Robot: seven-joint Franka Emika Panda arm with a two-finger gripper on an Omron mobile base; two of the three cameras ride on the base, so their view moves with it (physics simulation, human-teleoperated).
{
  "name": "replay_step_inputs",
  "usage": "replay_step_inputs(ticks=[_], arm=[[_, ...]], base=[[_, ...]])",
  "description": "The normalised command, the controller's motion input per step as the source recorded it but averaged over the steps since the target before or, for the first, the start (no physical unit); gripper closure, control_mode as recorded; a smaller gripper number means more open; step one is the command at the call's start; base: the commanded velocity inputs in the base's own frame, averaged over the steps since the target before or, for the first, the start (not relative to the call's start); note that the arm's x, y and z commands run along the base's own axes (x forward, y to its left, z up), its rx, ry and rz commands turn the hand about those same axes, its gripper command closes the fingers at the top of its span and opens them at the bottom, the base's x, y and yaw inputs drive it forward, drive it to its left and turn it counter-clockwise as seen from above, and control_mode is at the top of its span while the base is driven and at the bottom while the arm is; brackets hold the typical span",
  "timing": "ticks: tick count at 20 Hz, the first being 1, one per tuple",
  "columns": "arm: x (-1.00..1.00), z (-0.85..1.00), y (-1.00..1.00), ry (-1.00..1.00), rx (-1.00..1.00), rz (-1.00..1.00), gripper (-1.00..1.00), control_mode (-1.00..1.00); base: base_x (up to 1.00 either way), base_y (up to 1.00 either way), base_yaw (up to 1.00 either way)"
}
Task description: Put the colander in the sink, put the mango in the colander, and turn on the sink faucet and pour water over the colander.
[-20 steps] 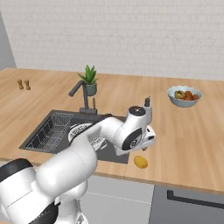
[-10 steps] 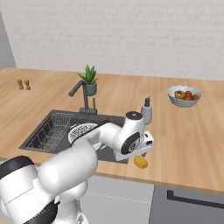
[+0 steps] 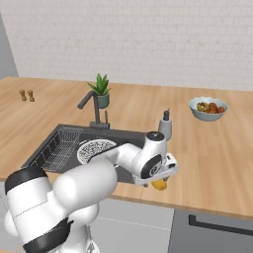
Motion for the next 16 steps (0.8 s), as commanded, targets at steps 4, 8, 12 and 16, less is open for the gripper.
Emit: replay_step_inputs(ticks=[4,8,12,16], arm=[[0.13,-0.22,-0.02,0.02,0.0,0.0,-1.0,-1.0],[0.24,-0.26,0.0,0.06,0.0,0.0,-1.0,-1.0],[0.25,-0.22,-0.08,0.08,0.0,0.01,-1.0,-1.0],[0.25,-0.15,-0.19,0.07,0.0,0.04,-1.0,-1.0]], base=[[0.0,0.0,0.0],[0.0,0.0,0.0],[0.0,0.0,0.0],[0.0,0.0,0.0]])
